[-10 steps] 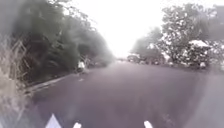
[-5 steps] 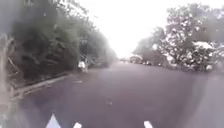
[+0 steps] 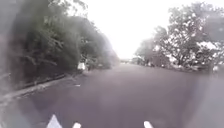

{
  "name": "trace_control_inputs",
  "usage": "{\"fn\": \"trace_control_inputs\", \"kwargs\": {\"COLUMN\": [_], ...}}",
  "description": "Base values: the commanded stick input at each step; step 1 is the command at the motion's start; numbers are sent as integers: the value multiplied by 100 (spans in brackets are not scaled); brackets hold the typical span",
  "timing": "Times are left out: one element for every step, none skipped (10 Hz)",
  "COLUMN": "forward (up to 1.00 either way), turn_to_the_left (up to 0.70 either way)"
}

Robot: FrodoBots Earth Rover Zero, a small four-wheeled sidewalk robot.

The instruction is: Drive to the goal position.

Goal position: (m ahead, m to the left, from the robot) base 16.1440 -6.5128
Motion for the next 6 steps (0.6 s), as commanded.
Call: {"fn": "trace_control_inputs", "kwargs": {"forward": [70,70,70,70,70,70], "turn_to_the_left": [0,0,0,0,0,0]}}
